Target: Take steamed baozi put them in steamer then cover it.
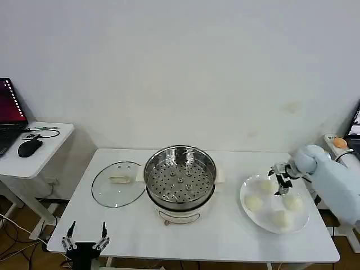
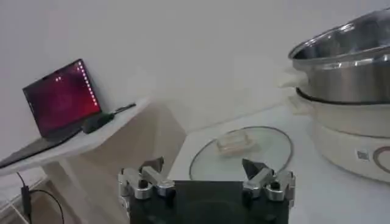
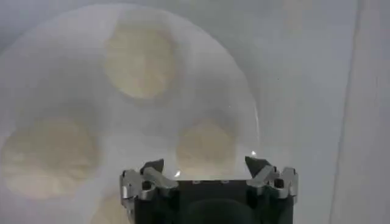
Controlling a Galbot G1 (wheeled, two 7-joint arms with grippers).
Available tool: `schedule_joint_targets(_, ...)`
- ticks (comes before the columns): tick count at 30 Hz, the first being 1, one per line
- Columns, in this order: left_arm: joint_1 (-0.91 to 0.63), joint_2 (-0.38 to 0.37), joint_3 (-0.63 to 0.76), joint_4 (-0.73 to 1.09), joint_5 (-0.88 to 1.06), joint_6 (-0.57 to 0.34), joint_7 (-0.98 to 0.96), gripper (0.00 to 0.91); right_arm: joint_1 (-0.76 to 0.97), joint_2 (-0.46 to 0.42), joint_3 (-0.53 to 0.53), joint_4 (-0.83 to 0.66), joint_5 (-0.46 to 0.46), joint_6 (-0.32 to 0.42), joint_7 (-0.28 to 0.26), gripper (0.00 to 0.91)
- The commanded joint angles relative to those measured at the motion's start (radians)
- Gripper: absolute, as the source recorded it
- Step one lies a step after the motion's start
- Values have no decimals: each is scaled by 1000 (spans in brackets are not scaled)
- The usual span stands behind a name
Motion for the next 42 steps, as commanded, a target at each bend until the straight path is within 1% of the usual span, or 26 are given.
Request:
schedule_joint_targets(1,0,0,-2,3,1,0,0,907,21,53,-21,-75,-21,13,0,907)
schedule_joint_targets(2,1,0,-2,3,0,0,0,907,21,57,-21,-80,-28,10,0,907)
schedule_joint_targets(4,0,0,-2,3,1,0,0,907,20,60,-21,-84,-40,8,0,877)
schedule_joint_targets(8,0,0,-2,3,1,0,0,907,17,56,-20,-81,-43,1,-5,766)
schedule_joint_targets(9,-1,0,-1,2,1,0,0,907,17,53,-20,-80,-43,0,-6,725)
schedule_joint_targets(11,-2,0,-1,2,1,0,-1,907,16,46,-22,-75,-43,-4,-7,695)
schedule_joint_targets(15,-1,0,0,0,1,0,-1,907,13,42,-19,-71,-36,-7,-1,595)
schedule_joint_targets(16,0,0,1,-1,1,0,-1,907,12,42,-17,-71,-36,-7,3,595)
schedule_joint_targets(17,1,0,2,-3,1,-2,2,907,10,42,-14,-70,-37,-9,8,564)
schedule_joint_targets(19,4,0,5,-7,1,-10,2,907,6,43,-10,-69,-37,-12,14,544)
schedule_joint_targets(26,11,-2,8,-14,3,-9,-1,907,-7,22,-8,-30,-27,-20,12,554)
schedule_joint_targets(30,14,0,10,-12,3,-9,-1,907,-9,-23,-4,38,7,-22,7,554)
schedule_joint_targets(31,13,1,12,-11,3,-9,-1,907,-4,-51,-6,101,39,-30,1,554)
schedule_joint_targets(32,13,1,14,-11,3,-9,-1,907,1,-68,-11,115,60,-36,0,554)
schedule_joint_targets(33,13,1,16,-10,3,-8,-1,907,17,-106,-24,182,93,-43,-2,554)
schedule_joint_targets(34,11,2,17,-10,3,-8,-1,907,26,-120,-35,196,111,-45,-6,554)
schedule_joint_targets(36,8,6,21,-4,-3,-7,0,907,73,-180,-67,286,164,-59,-10,564)
schedule_joint_targets(38,5,8,23,3,-8,-6,0,907,115,-213,-97,322,197,-65,-12,564)
schedule_joint_targets(39,4,9,25,6,-9,-5,1,907,168,-237,-128,345,223,-66,-15,564)
schedule_joint_targets(40,4,10,27,6,-10,-5,1,907,177,-240,-140,351,227,-66,-16,564)
schedule_joint_targets(42,6,8,33,2,-8,-5,2,907,295,-264,-220,380,284,-68,-17,564)
